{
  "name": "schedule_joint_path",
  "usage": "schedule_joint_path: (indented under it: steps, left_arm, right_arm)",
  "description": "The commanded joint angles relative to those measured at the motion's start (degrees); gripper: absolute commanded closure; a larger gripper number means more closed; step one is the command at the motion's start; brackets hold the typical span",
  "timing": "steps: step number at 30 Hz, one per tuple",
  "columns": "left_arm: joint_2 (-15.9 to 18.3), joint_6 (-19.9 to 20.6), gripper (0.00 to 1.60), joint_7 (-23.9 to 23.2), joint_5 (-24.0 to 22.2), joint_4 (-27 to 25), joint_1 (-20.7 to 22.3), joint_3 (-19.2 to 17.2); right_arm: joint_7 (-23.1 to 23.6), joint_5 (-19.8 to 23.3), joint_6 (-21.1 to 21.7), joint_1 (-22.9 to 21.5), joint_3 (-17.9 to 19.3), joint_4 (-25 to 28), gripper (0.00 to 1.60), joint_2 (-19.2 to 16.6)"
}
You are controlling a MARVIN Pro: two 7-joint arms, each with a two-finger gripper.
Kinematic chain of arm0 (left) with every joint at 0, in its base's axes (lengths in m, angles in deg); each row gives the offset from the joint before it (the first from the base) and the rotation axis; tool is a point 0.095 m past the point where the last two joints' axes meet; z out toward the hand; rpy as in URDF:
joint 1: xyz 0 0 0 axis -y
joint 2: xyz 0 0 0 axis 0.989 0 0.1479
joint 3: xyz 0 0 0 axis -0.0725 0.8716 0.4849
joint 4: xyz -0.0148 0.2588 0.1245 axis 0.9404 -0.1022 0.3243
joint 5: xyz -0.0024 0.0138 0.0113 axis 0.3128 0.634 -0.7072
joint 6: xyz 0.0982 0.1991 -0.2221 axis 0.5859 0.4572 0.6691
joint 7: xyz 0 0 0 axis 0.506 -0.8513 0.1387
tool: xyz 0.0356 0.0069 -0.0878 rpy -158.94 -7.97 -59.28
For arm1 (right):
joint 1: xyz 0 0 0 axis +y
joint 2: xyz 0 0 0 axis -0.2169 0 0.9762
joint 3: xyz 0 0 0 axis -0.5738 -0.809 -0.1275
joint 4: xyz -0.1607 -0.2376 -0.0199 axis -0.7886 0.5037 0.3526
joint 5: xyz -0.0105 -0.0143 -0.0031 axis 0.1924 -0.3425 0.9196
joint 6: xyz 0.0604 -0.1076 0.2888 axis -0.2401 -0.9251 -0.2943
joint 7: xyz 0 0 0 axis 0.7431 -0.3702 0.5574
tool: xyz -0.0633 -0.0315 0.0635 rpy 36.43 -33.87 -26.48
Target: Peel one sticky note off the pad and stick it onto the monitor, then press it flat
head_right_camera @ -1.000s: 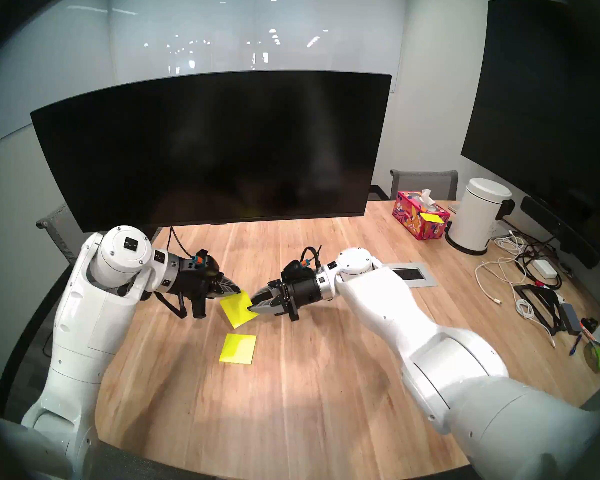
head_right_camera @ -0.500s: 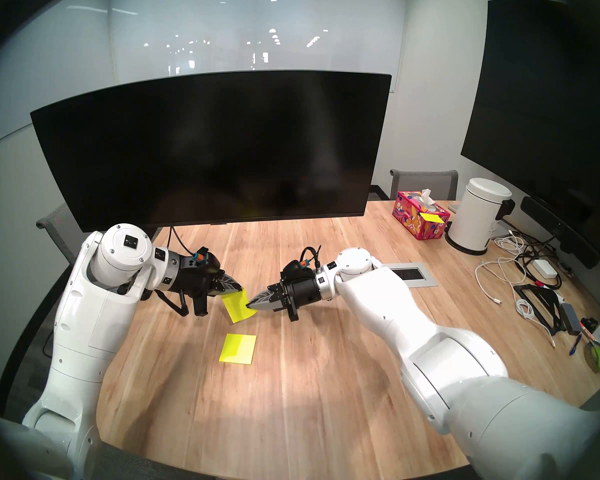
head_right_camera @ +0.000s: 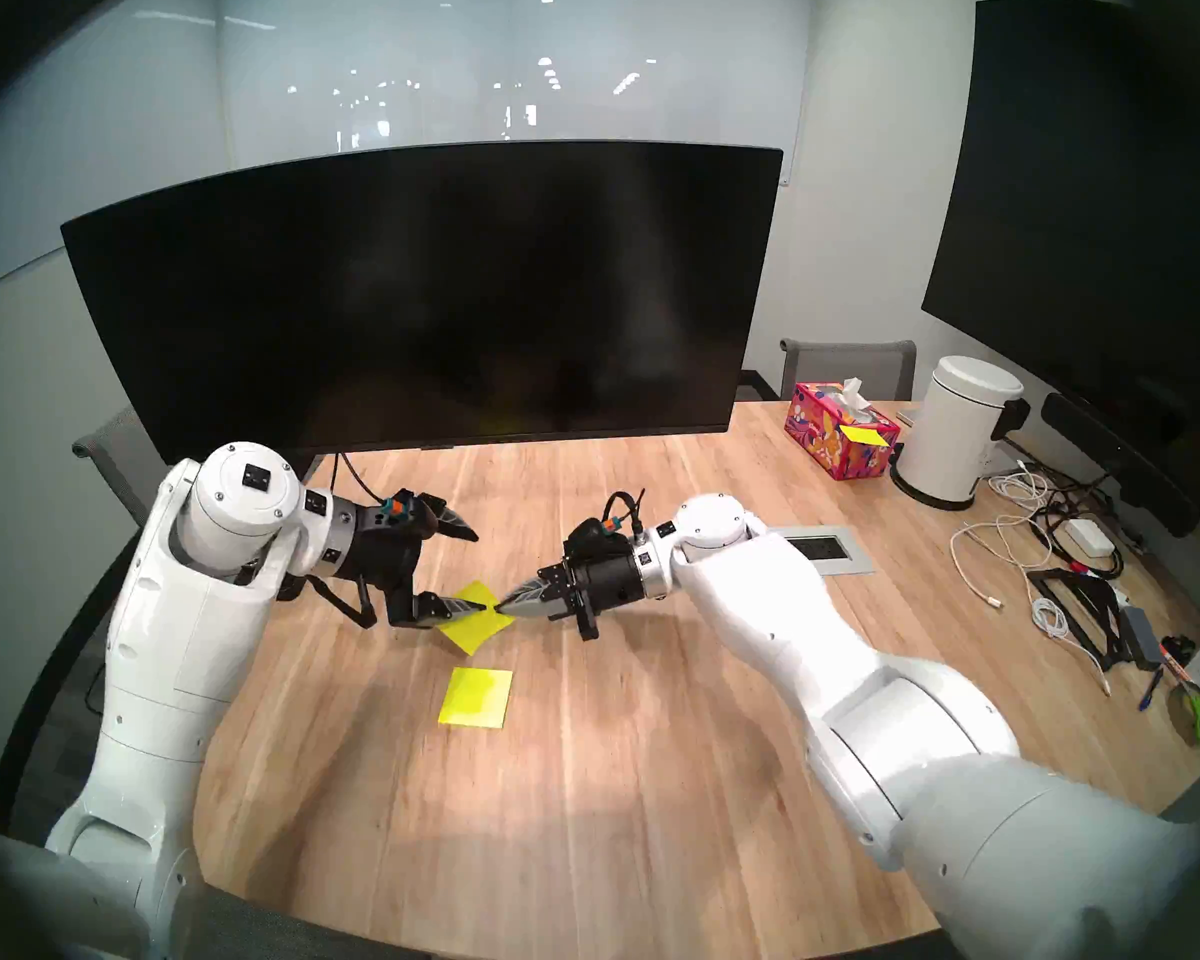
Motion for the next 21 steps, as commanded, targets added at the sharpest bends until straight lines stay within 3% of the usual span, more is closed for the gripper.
schedule_joint_path:
  steps: [1, 10, 21]
  left_arm:
    - [-0.3, 0.4, 0.0, 0.1, -0.4, -1.3, 0.5, -0.6]
    - [-1.3, 2.6, 0.0, -0.2, -2.7, -1.7, 0.7, -3.5]
    - [-1.1, 5.3, 0.0, -2.2, -6.9, -4.0, -3.4, -11.4]
  right_arm:
    - [-0.9, 0.1, 0.1, 0.5, 0.4, 2.0, 1.6, -0.2]
    - [-4.6, 0.2, 1.2, 1.5, 1.9, 3.3, 1.6, -0.9]
    - [-9.5, 0.4, 1.7, 2.9, 4.2, 4.7, 1.6, -1.4]
